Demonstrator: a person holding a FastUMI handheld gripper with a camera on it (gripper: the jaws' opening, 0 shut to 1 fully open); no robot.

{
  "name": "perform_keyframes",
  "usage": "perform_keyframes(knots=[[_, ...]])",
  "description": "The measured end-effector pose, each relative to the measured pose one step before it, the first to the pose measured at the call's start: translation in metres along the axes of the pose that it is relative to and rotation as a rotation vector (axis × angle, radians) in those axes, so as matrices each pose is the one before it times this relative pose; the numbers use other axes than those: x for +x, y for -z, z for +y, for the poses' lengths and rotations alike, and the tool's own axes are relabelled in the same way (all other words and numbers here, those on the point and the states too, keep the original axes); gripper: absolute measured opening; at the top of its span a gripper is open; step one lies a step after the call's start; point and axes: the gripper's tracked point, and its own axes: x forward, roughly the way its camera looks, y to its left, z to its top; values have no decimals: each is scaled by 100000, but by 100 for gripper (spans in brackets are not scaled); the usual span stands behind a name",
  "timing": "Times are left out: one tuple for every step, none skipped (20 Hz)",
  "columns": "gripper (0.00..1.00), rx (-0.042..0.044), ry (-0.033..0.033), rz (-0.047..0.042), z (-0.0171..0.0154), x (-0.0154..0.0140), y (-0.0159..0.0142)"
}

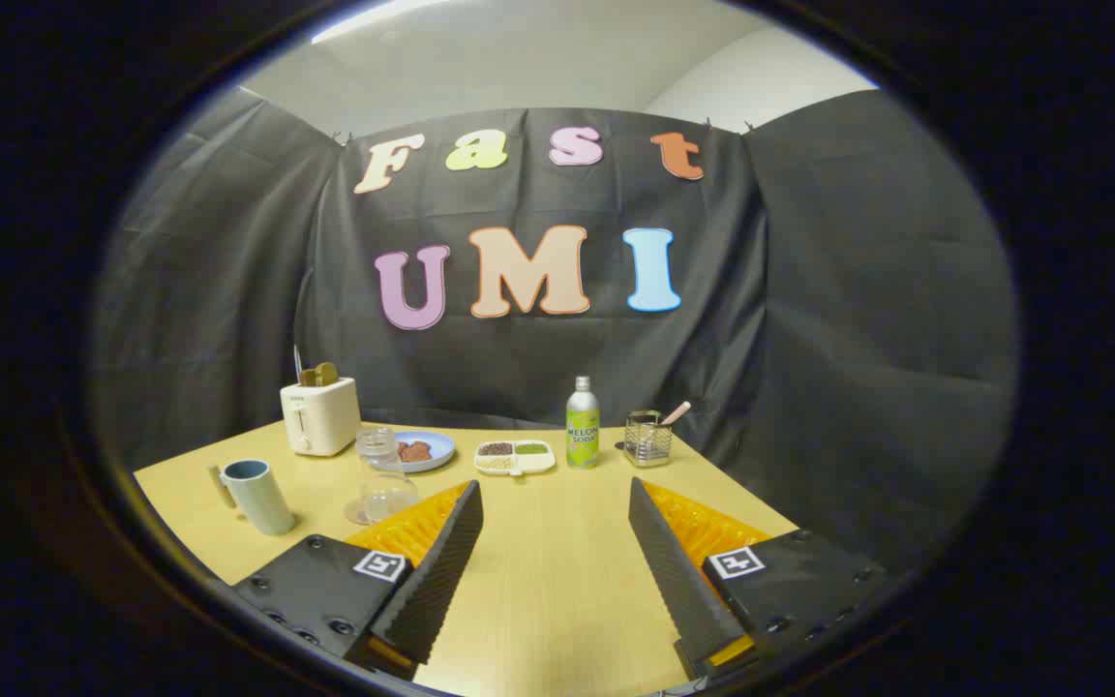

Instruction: Take the bottle from table, then pour the juice into the cup, finally place the bottle on the coaster

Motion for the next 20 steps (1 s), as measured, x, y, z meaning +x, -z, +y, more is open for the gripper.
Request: perform_keyframes(knots=[[97,-595,161,-102,51,-88,-87],[97,-370,-107,-3,100,58,3],[97,124,-156,-17,59,-74,-55],[97,391,-260,-83,56,-8,25],[97,727,-301,-168,43,-65,-124],[97,835,-233,-83,21,41,-19],[97,494,-36,66,-48,-16,29],[97,270,181,114,-131,33,65],[97,-103,368,186,-155,-58,22],[97,-259,-42,-107,9,31,51],[97,-108,-410,-259,124,-41,-126],[97,177,-620,-325,160,-80,-41],[97,401,-568,-467,186,-42,-125],[97,454,-475,-417,108,-95,-141],[97,387,-224,-95,85,-4,-30],[97,202,27,-80,-15,15,87],[97,-111,172,-51,-36,-8,-23],[97,-404,495,-101,-76,-66,4],[97,-364,391,-145,-90,-18,-84],[97,-355,691,-137,-99,58,10]])
